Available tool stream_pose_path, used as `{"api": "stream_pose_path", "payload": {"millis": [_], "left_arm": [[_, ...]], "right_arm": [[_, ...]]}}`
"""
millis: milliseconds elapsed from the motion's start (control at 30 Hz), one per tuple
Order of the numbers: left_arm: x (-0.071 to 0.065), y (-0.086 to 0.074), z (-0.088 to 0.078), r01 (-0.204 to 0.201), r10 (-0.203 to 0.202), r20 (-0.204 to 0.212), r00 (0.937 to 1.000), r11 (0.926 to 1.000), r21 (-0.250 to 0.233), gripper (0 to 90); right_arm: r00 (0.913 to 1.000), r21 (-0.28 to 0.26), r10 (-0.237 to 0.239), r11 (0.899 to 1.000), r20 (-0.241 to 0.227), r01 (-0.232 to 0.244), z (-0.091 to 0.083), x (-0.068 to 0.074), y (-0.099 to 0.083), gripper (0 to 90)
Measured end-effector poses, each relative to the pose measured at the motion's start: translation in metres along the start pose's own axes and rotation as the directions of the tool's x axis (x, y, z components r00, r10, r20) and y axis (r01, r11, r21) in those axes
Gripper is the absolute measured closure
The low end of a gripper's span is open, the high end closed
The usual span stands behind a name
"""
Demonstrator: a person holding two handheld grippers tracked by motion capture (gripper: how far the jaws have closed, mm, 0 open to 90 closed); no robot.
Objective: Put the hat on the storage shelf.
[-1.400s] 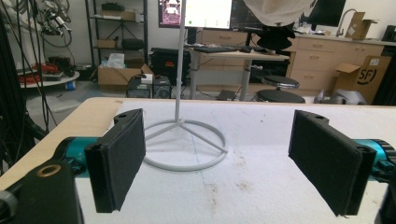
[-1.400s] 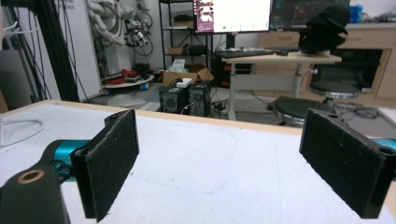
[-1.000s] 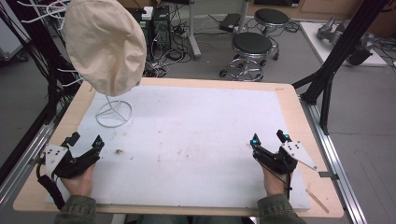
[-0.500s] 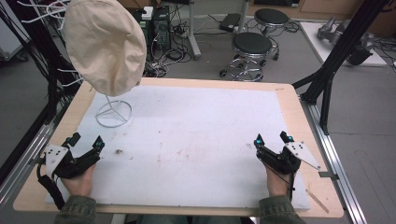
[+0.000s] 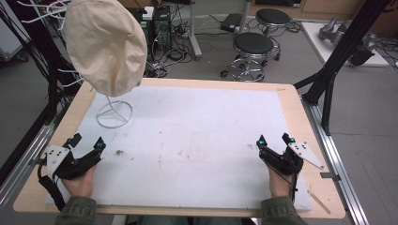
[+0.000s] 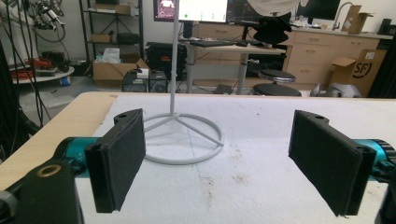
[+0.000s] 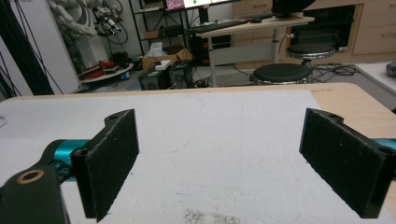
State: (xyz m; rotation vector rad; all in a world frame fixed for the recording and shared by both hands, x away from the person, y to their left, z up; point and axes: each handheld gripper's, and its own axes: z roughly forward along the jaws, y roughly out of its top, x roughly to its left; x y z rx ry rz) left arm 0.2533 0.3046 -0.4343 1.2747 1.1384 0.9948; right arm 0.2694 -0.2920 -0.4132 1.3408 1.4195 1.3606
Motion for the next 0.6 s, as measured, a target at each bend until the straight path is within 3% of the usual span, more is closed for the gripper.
{"api": "stream_pose_path", "payload": {"millis": [600], "left_arm": [[0.0009, -0.0004, 0.0003, 0.000, 0.000, -0.001, 1.0000, 1.0000, 0.006, 19.1]], "right_arm": [[0.9999, 0.019, 0.011, 1.000, -0.007, -0.010, 0.0010, 0.0007, -0.0009, 11.0]]}}
